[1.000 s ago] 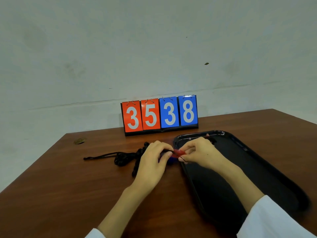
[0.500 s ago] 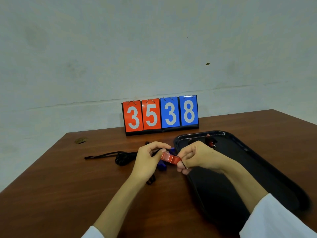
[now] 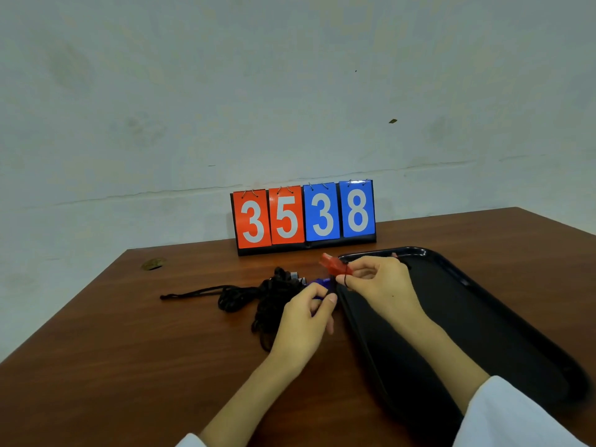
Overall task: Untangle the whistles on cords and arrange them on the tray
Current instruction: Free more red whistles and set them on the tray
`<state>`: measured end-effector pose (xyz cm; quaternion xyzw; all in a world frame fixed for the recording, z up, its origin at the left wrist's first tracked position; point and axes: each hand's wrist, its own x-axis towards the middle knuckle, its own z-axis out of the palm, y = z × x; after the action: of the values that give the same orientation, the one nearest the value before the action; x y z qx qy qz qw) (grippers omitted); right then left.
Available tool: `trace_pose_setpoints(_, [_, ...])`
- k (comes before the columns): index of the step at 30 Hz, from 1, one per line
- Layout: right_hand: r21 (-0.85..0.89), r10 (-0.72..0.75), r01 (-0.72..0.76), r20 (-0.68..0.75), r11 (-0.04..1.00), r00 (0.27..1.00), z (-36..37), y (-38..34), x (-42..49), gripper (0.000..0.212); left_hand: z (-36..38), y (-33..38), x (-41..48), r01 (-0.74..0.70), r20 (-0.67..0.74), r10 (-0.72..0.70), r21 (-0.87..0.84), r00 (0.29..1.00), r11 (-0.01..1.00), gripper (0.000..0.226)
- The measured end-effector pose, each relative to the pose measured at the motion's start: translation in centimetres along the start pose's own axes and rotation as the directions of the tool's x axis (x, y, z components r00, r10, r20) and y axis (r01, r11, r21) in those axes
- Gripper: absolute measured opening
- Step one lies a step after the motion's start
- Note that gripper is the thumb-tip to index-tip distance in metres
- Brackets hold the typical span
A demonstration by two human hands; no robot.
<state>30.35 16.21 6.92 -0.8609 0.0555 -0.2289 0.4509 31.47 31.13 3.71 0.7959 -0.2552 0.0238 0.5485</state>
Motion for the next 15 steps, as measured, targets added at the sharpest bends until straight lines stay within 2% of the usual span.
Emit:
trace_pose_setpoints(2, [-0.114, -0.055, 0.053, -0.014, 0.992, 0.998, 0.0, 0.3, 0.0, 0.023, 0.2, -0.2, -0.2, -0.068, -0.006, 0.069, 0.128, 0.998, 0.989, 0.016])
trace_pose_setpoints(5, [-0.232, -0.111, 0.128, 0.085, 0.964, 0.99, 0.0, 0.5, -0.1, 0.027, -0.3, -0.4, 0.1, -0.104, -0.051, 0.118, 0.217, 0.992, 0.971, 0.01])
trace_pose_setpoints(9, [-0.322, -0.16, 0.2, 0.146, 0.925, 0.976, 0.1, 0.3, -0.2, 0.026, -1.0, -0.1, 0.4, -0.103, -0.024, 0.107, 0.115, 0.994, 0.988, 0.005])
trace_pose_setpoints(12, [-0.363, -0.191, 0.245, 0.178, 0.899, 0.965, 0.2, 0.3, -0.5, 0.024, -1.0, 0.0, 0.2, -0.112, -0.004, 0.114, 0.131, 0.993, 0.985, 0.005])
trace_pose_setpoints(15, [-0.342, -0.205, 0.286, 0.255, 0.895, 0.945, 0.3, 0.2, -0.7, 0.021, -1.7, 0.2, 0.4, -0.13, -0.055, 0.142, 0.188, 0.988, 0.974, 0.007])
